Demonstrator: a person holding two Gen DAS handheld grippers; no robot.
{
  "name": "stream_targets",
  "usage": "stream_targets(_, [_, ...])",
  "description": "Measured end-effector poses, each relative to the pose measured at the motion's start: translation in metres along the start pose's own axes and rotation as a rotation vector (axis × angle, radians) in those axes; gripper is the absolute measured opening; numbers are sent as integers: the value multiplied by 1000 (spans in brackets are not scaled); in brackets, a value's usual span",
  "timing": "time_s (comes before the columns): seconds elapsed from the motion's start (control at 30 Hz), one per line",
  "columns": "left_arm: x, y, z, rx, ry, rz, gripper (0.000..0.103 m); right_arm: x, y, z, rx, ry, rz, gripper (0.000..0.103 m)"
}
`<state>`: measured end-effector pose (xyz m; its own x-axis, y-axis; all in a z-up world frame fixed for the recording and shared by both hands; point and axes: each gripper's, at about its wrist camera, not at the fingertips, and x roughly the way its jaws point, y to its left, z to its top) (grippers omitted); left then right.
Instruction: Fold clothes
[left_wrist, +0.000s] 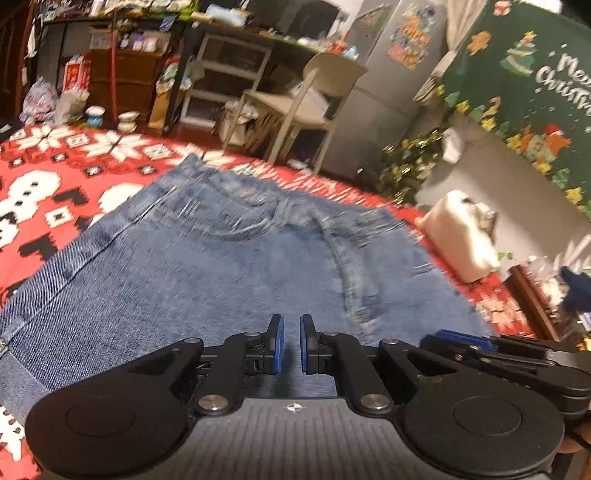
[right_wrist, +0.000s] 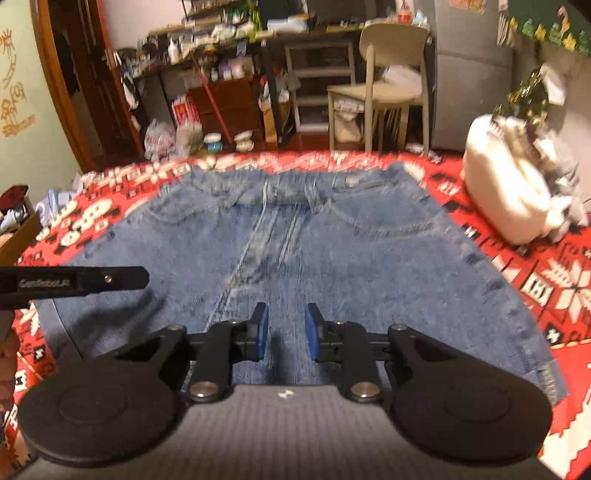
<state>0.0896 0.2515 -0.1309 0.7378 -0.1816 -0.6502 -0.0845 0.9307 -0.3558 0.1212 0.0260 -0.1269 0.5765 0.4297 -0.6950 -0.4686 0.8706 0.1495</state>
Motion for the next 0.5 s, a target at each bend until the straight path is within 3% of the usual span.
stream_targets(0.1, [13, 5, 1, 1, 28, 25, 5, 18, 1, -1, -13, 34, 7, 21])
stream_targets(0.27, [22, 5, 10, 30, 7, 51, 5, 39, 4, 10, -16, 12, 0, 21])
stream_targets(0.5, [37, 17, 23, -33, -21, 31, 4, 55, -3, 26, 19, -23, 10, 22])
